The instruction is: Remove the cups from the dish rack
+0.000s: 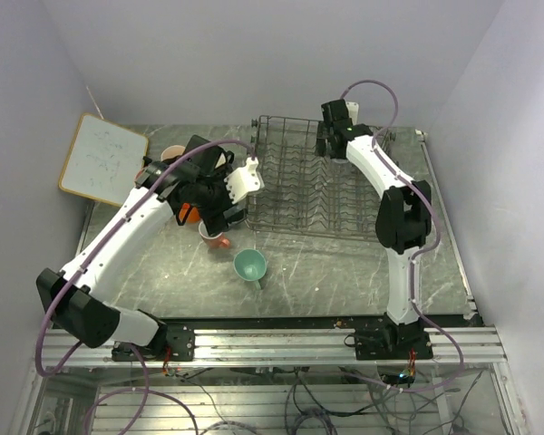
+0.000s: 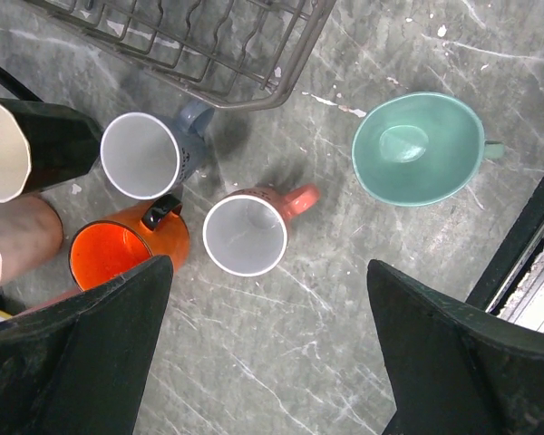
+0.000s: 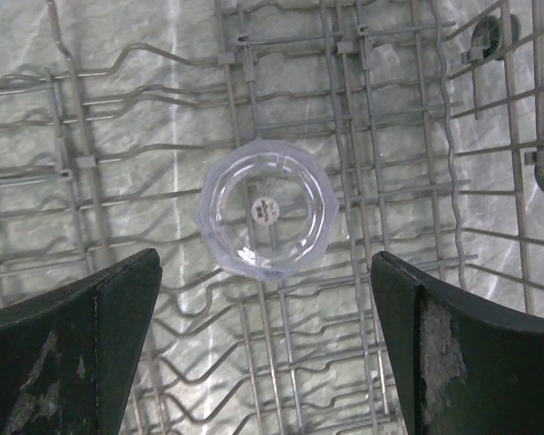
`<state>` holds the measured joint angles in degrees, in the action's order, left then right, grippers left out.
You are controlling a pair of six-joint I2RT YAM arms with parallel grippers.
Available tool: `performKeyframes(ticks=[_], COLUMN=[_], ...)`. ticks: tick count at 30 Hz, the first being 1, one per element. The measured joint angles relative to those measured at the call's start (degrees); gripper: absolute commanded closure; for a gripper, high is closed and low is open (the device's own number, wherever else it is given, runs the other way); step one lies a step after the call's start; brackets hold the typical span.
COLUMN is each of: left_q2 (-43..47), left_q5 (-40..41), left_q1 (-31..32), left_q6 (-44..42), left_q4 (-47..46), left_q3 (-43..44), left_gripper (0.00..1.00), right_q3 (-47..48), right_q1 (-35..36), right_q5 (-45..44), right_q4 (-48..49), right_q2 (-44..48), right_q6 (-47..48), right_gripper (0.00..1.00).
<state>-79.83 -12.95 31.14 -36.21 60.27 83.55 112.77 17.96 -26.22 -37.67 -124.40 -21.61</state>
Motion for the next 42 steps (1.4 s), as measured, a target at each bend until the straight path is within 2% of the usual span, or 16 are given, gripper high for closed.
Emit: performKeyframes(ticks=[7,20,34,42], left_q2=[3.41,3.58,4.42,4.61], left_q5=[-0.33,-0.20,0.55,0.90], left_q1=[-0.31,-0.31,-0.31,-0.31], left_q6=[0.59,0.68,1.14,1.33], left_q4=[-0.24,-0.17,-0.20,-0.26], left_q3=[-1.99,-2.69,-2.69,-2.60], left_gripper=[0.01,0.01,0.01,0.01], right_q3=[5.31,9.07,8.55,8.48], right_q1=[0.00,-1.55,-2.16,-2.84], right_q5=[-3.52,-2.03,0.20,1.44], right_q4=[-0.52,-0.68,-0.15,0.24], right_q2=[-5.22,-11.17,-11.41,-11.28], right_q6=[3.34,4.94,5.14,4.68], right_gripper=[0.00,0.06,0.30,0.54])
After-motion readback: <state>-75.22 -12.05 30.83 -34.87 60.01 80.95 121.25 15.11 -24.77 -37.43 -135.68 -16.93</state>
